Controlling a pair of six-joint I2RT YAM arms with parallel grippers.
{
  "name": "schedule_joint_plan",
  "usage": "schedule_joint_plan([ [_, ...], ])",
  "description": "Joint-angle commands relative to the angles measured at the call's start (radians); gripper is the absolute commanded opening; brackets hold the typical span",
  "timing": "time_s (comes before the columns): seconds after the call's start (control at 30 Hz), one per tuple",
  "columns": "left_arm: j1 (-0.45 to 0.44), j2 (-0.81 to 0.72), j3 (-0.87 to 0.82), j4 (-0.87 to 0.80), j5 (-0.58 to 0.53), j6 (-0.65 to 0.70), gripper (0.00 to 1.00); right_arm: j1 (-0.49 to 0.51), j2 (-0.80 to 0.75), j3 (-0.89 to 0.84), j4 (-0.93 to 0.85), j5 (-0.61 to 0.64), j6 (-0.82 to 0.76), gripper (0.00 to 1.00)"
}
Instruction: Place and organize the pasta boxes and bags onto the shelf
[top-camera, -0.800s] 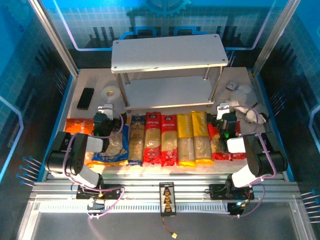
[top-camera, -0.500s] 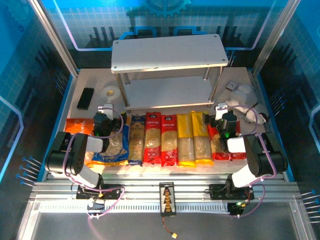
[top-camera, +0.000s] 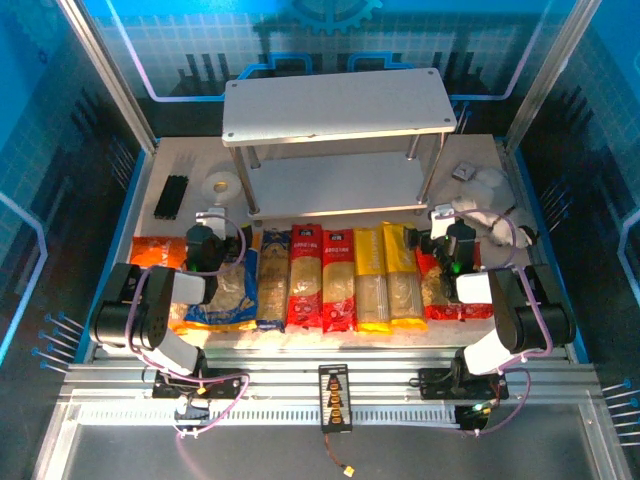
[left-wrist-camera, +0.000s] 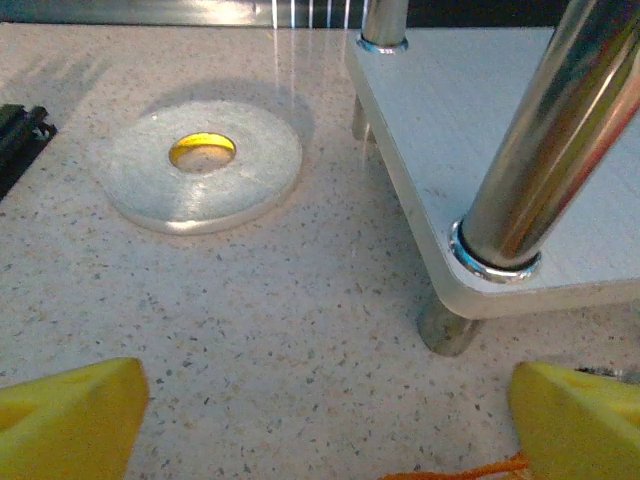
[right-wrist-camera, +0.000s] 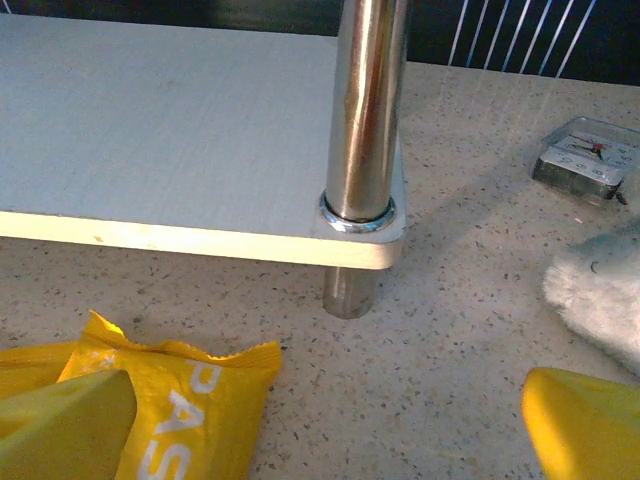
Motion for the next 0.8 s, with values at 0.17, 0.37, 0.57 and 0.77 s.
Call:
schedule_joint_plan([
  [0.17,-0.036,-0.336,0.177,-0.481,0.031,-0.061,0.76,-0.01,-0.191,0.162,-0.393,0.068,0.037,0.98],
  [0.37,-0.237,-0.554,0.242,-0.742,-0.058,-0.245,0.71,0.051,-0.377,0.326,-0.839,-0.003,0.186,0.95],
  [0.57,-0.465,-0.629,0.297,-0.992,-0.166,-0.357,0.69,0.323,-0.473,0.469,-1.27,0.078,0.251,0.93],
  [0.77,-0.553,-0.69,0.226,-1.121,-0.178,-0.458,0.73,0.472,-0.451,0.5,-1.513,0.174,0.413,0.95],
])
